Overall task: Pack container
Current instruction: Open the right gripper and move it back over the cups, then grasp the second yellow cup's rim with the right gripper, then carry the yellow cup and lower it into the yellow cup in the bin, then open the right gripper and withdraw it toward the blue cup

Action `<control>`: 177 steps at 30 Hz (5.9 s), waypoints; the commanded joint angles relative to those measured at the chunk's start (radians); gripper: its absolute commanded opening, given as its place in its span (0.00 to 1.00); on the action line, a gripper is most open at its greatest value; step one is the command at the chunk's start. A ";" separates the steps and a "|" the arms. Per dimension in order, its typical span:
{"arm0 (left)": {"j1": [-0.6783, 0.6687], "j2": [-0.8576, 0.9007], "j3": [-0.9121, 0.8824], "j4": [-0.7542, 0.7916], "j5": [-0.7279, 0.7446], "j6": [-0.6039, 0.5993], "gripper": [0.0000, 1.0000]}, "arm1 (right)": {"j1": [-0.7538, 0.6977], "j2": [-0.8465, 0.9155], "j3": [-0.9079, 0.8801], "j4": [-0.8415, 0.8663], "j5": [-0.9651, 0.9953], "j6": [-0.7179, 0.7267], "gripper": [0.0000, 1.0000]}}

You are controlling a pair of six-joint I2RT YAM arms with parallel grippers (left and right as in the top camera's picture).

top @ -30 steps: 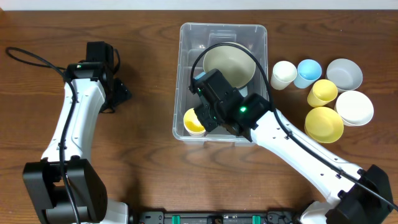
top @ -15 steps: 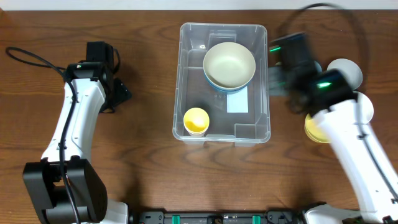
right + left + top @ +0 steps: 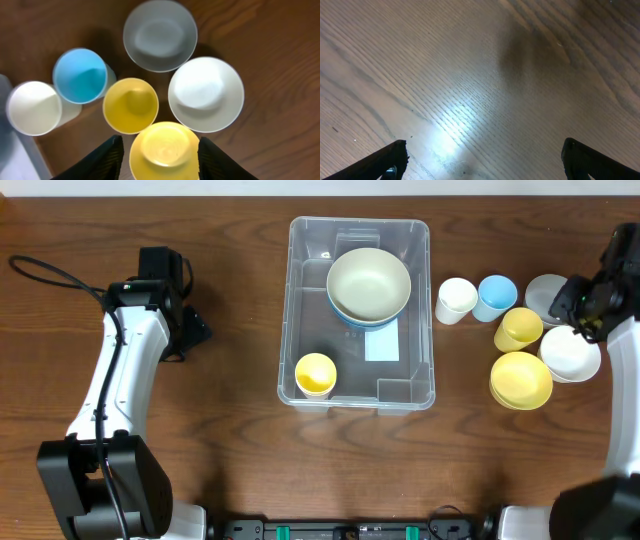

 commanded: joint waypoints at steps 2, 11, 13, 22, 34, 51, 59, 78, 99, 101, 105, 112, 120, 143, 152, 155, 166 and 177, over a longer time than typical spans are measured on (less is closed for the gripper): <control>0.002 -0.004 -0.002 -0.003 -0.015 0.003 0.98 | -0.004 0.072 0.000 0.016 -0.040 -0.037 0.51; 0.002 -0.004 -0.002 -0.003 -0.015 0.003 0.98 | -0.004 0.210 0.000 0.049 -0.037 -0.055 0.52; 0.002 -0.004 -0.002 -0.003 -0.015 0.003 0.98 | -0.004 0.243 0.000 0.053 -0.037 -0.055 0.52; 0.002 -0.004 -0.002 -0.003 -0.015 0.003 0.98 | -0.006 0.329 0.000 0.061 -0.037 -0.055 0.51; 0.002 -0.004 -0.002 -0.003 -0.015 0.003 0.98 | -0.007 0.341 -0.030 0.088 -0.037 -0.055 0.45; 0.002 -0.004 -0.002 -0.003 -0.015 0.003 0.98 | -0.005 0.313 -0.096 0.126 -0.038 -0.055 0.01; 0.002 -0.004 -0.002 -0.003 -0.015 0.003 0.98 | -0.002 0.136 -0.095 0.077 -0.041 -0.055 0.01; 0.002 -0.004 -0.002 -0.003 -0.015 0.003 0.98 | 0.485 -0.341 -0.095 0.118 -0.249 -0.127 0.01; 0.002 -0.004 -0.002 -0.004 -0.015 0.003 0.98 | 0.975 0.015 -0.095 0.250 -0.182 -0.153 0.01; 0.002 -0.004 -0.002 -0.004 -0.015 0.003 0.98 | 0.978 0.026 -0.095 0.243 -0.182 -0.153 0.01; 0.002 -0.004 -0.002 -0.003 -0.015 0.003 0.98 | 0.980 0.029 -0.095 0.218 -0.182 -0.153 0.01; 0.002 -0.004 -0.002 -0.003 -0.015 0.003 0.98 | 0.980 0.029 -0.096 0.156 -0.178 -0.158 0.01; 0.002 -0.004 -0.002 -0.003 -0.015 0.003 0.98 | 0.980 0.029 -0.096 0.157 -0.178 -0.168 0.01; 0.002 -0.004 -0.002 -0.003 -0.015 0.003 0.98 | 1.007 0.029 -0.096 0.156 -0.179 -0.169 0.02; 0.002 -0.004 -0.002 -0.003 -0.015 0.003 0.98 | 1.024 0.030 -0.096 0.156 -0.151 -0.171 0.03; 0.002 -0.004 -0.002 -0.004 -0.015 0.003 0.98 | 1.024 0.030 -0.096 0.156 -0.117 -0.172 0.03; 0.002 -0.004 -0.002 -0.003 -0.015 0.003 0.98 | 1.024 0.030 -0.096 0.156 -0.116 -0.171 0.03; 0.002 -0.004 -0.002 -0.003 -0.015 0.003 0.98 | 1.024 0.030 -0.096 0.155 -0.118 -0.171 0.24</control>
